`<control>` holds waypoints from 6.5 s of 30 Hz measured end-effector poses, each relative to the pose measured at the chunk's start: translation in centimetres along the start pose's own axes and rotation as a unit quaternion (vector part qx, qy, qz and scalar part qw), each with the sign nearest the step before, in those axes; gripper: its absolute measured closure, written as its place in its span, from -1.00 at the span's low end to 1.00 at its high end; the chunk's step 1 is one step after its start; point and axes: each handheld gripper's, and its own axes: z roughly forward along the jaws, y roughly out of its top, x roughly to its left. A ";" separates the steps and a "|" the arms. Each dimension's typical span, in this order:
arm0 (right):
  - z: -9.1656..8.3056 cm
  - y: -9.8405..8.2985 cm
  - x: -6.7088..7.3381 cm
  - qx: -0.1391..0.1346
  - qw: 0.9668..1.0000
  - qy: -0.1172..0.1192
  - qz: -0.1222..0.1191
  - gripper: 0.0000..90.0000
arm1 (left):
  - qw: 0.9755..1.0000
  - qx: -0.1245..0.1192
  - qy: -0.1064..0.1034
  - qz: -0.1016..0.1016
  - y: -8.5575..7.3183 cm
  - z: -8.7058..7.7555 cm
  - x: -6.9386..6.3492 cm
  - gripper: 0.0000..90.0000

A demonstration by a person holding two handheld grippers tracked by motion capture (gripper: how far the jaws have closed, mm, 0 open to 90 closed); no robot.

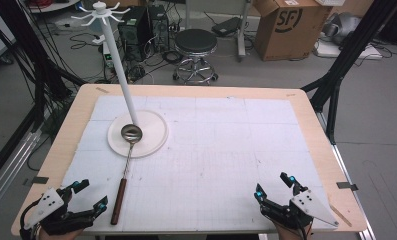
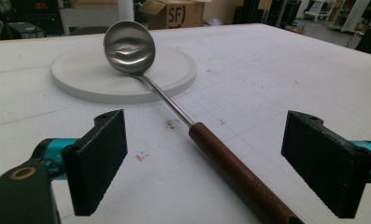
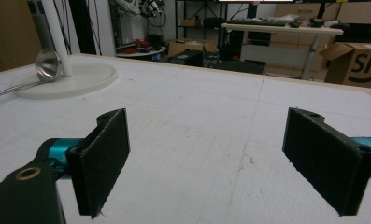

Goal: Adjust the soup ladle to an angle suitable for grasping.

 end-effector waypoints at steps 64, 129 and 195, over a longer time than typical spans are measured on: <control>0.1 -0.1 -0.2 0.001 1.000 -0.010 -0.004 -0.68 | 0.968 0.232 -0.090 0.035 1.3 7.7 -4.9 0.99; 0.3 -0.2 -0.4 0.001 1.000 -0.009 0.002 -0.68 | 0.951 0.242 -0.181 0.062 4.7 24.1 -9.6 0.99; -3.0 -0.8 -1.5 0.005 0.998 -0.065 -0.001 -0.68 | 0.990 -0.044 -0.136 0.019 7.0 7.4 -4.1 -0.57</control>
